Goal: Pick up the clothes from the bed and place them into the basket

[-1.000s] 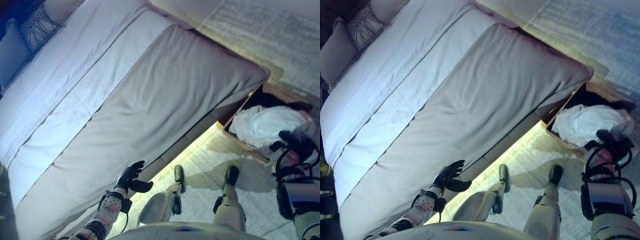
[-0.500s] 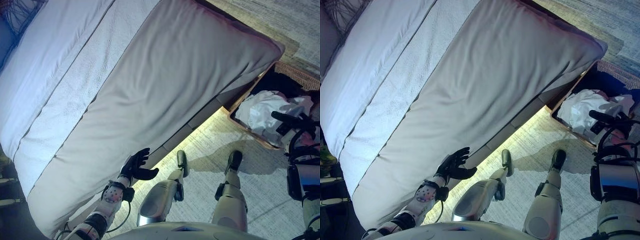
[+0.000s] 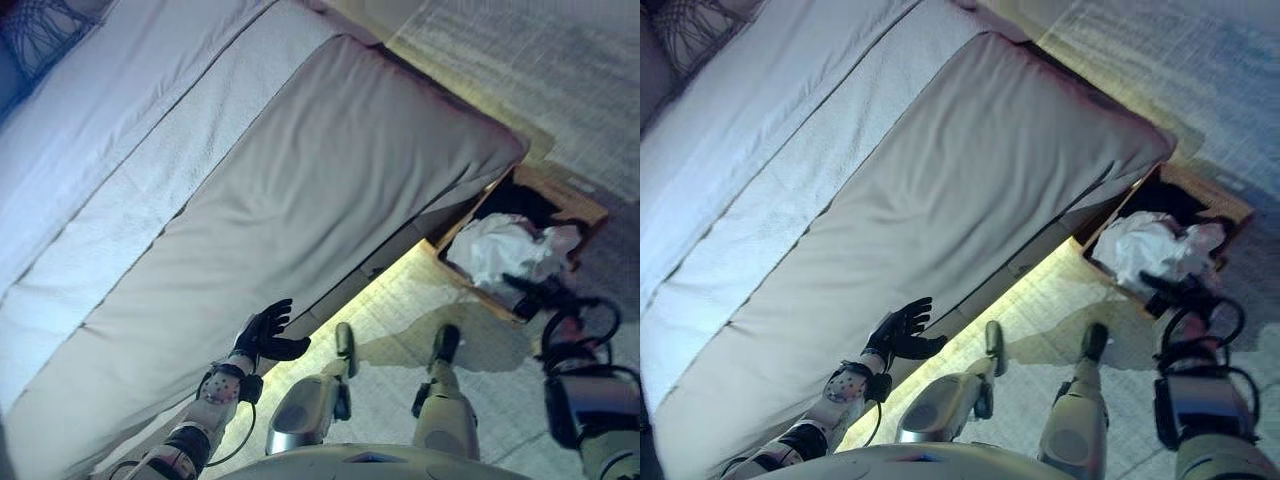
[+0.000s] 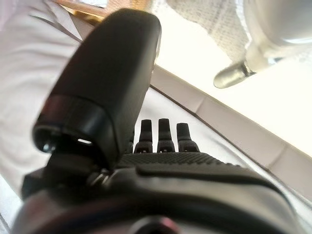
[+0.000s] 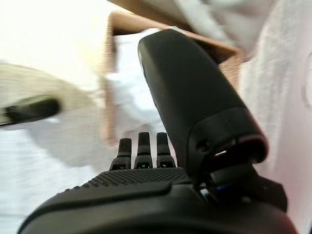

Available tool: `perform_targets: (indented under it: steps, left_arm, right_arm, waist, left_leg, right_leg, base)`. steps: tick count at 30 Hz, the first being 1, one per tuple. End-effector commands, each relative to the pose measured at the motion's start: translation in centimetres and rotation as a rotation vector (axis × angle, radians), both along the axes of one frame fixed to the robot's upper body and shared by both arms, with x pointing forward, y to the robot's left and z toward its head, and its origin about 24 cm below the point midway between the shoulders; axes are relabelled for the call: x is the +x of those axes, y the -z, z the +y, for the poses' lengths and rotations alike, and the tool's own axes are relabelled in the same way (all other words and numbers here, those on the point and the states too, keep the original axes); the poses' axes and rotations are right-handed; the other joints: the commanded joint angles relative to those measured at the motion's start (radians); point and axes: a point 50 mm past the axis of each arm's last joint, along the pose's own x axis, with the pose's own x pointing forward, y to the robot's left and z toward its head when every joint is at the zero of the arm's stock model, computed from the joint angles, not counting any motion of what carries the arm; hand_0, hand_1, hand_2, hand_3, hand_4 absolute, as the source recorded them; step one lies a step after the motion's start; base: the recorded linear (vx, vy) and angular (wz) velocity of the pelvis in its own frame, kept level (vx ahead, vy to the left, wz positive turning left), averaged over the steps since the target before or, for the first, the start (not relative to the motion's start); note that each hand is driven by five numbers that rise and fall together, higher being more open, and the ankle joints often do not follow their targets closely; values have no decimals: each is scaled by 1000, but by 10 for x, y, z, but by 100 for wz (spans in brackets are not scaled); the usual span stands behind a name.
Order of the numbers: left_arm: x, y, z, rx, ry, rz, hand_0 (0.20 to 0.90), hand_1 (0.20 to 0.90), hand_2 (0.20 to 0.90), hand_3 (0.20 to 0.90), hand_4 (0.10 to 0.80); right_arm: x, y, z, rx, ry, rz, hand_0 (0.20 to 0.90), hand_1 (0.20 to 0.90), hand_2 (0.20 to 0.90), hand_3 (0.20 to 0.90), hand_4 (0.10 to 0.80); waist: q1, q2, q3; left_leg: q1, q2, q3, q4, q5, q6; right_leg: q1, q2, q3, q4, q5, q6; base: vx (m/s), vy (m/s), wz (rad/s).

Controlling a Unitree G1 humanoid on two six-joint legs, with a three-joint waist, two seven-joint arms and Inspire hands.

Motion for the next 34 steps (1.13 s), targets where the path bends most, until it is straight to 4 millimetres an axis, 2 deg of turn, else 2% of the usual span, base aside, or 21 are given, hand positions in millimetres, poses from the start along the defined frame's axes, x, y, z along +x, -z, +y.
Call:
perform_targets:
  steps: [1,4,5,7,11,15,20,27,34]
  left_arm:
    - [-13,7,20,104,0,20,900,900,900,900,800]
    - [-25,16,17,140,18,69,900,900,900,900,800]
    - [-27,17,16,142,17,74,900,900,900,900,800]
    - [-37,24,13,140,12,123,900,900,900,900,800]
    - [-47,31,12,131,-7,174,900,900,900,900,800]
    - [-52,36,10,138,9,224,900,900,900,900,800]
    - [-57,40,12,163,47,290,900,900,900,900,800]
    - [-59,42,14,113,-13,337,900,900,900,900,800]
    - [-66,45,13,114,3,373,900,900,900,900,800]
  right_arm:
    - [-46,34,23,59,-2,63,900,900,900,900,800]
    - [-84,58,46,163,-9,180,900,900,900,900,800]
    - [-88,60,48,170,-12,193,900,900,900,900,800]
    - [-116,73,66,206,-94,297,900,900,900,900,800]
    - [-141,83,85,226,-233,403,900,900,900,900,800]
    - [-158,89,100,251,-299,488,900,900,900,900,800]
    - [-157,88,99,228,-341,508,900,900,900,900,800]
    - [-154,87,95,172,-380,520,900,900,900,900,800]
    - [-153,86,94,148,-384,526,900,900,900,900,800]
  waist:
    - [5,-76,-148]
    - [-7,-101,-190]
    - [-8,-104,-195]
    - [-26,-122,-225]
    - [-48,-138,-247]
    - [-70,-148,-263]
    - [-81,-144,-271]
    - [-88,-139,-279]
    - [-79,-142,-281]
  left_leg:
    - [9,16,11,4,-18,-24]
    - [48,32,21,1,-26,-21]
    - [52,33,22,1,-27,-21]
    - [85,43,37,1,-35,-17]
    - [117,46,51,1,-48,-12]
    - [144,45,57,1,-60,-6]
    - [162,45,59,1,-65,-5]
    - [172,45,63,1,-70,-3]
    - [178,41,52,1,-74,0]
  right_leg:
    - [67,-13,47,81,-58,3]
    - [103,2,62,81,-68,0]
    - [107,4,64,82,-69,0]
    - [135,16,79,87,-78,-3]
    - [158,26,105,95,-92,-5]
    - [179,30,125,99,-100,-3]
    - [191,26,133,100,-104,0]
    - [200,22,132,98,-108,3]
    - [214,23,126,93,-109,1]
  base:
    - [113,11,-7]
    - [137,56,-17]
    - [153,92,-14]
    - [151,104,-14]
    - [62,77,-21]
    - [35,79,-20]
    - [22,52,-11]
    - [5,23,-1]
    - [0,0,0]
